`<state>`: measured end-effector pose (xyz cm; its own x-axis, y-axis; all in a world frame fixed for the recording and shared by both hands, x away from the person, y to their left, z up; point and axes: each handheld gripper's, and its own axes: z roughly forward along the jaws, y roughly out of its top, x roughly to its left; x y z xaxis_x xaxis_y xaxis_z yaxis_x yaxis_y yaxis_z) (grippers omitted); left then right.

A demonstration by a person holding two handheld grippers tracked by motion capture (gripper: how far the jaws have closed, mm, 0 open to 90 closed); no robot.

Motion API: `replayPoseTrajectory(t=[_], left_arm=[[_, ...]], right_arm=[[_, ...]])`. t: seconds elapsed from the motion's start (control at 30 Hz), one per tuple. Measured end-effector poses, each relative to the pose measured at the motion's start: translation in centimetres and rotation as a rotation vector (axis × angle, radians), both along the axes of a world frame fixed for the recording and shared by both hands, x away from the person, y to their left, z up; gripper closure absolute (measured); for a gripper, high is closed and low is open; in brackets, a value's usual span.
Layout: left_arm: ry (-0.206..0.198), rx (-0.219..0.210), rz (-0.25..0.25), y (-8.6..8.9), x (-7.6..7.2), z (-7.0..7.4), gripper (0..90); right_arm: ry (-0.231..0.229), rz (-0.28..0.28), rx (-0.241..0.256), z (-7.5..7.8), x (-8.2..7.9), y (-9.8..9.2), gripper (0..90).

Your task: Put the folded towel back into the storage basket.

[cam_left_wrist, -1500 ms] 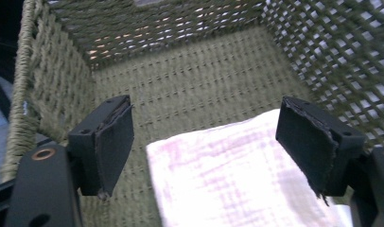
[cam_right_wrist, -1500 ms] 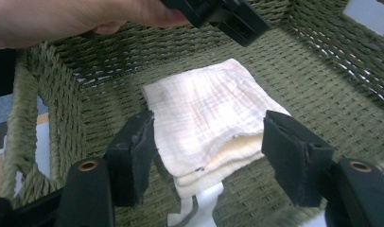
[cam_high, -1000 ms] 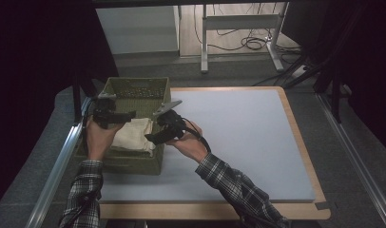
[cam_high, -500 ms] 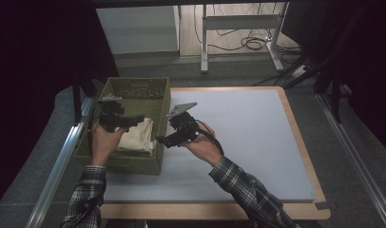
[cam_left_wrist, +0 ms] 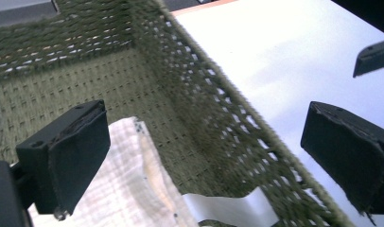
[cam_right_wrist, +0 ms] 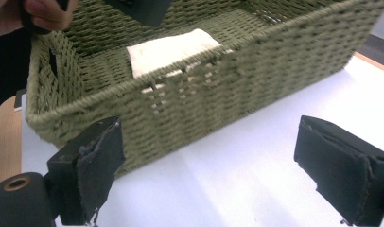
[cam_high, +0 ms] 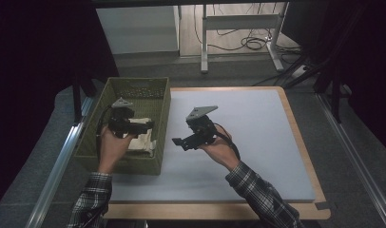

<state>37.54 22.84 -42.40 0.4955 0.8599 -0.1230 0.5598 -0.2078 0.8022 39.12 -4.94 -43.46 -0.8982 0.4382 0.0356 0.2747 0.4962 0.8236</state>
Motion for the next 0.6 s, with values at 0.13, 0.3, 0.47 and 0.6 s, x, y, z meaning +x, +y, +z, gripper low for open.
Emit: replayPoseTrajectory(t=[0.13,0.3,0.47,0.6], left_arm=[[-0.012,0.024,-0.018,-1.1,-0.6,0.2,1.6],[-0.031,0.048,-0.041,-2.4,-1.2,0.3,1.1],[-0.036,0.036,-0.073,-3.8,-1.6,0.2,1.0],[-0.039,0.051,-0.087,-5.0,-1.7,0.0,0.8]], right_arm=[[0.003,-0.014,0.005,0.0,-0.3,-1.4,8.1],[0.006,-0.033,0.010,-0.2,-0.6,-3.1,7.4],[0.011,-0.052,0.008,-0.5,-0.8,-4.7,7.1],[0.016,-0.072,0.011,-0.7,-0.9,-6.1,7.0]])
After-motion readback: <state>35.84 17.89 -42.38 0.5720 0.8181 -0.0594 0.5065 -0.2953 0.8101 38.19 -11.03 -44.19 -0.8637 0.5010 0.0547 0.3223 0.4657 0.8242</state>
